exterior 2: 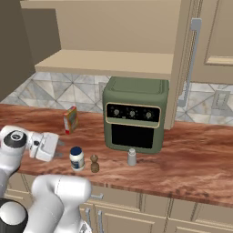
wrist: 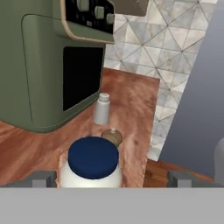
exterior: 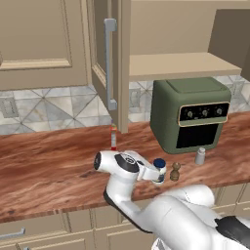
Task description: There are various items on the counter. Only move the condiments/shakers into the cabinet.
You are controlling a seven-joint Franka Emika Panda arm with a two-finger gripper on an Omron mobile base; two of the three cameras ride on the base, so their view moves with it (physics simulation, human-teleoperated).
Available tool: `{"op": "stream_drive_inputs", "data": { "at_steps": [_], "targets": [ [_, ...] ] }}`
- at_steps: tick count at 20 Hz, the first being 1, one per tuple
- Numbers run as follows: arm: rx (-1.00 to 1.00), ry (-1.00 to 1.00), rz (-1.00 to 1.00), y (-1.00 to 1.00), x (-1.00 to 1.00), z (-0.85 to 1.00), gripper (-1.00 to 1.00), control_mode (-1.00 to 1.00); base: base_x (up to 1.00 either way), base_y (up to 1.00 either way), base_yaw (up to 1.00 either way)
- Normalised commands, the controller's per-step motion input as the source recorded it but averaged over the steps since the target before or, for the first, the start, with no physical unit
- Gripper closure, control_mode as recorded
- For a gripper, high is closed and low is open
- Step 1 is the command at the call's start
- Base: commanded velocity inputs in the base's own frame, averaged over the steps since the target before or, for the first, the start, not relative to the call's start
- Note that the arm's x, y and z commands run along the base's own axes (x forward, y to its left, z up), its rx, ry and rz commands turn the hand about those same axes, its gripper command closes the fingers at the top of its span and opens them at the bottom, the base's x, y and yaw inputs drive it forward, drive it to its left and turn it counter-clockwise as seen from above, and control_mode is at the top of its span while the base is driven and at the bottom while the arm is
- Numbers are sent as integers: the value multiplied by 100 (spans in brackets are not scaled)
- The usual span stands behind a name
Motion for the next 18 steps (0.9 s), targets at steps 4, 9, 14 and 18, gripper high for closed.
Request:
{"op": "stream_drive_inputs", "data": {
  "at_steps": [4,9,14,18],
  "targets": [
    [0,0,-12,0,36,-14,-100,-100,0,0,0],
    [-2,0,-5,-3,26,-11,-100,-100,0,0,0],
    [-5,0,-4,-11,4,-20,-100,-100,0,0,0],
    [-6,0,-5,-20,0,-19,-100,-100,0,0,0]
  ]
}}
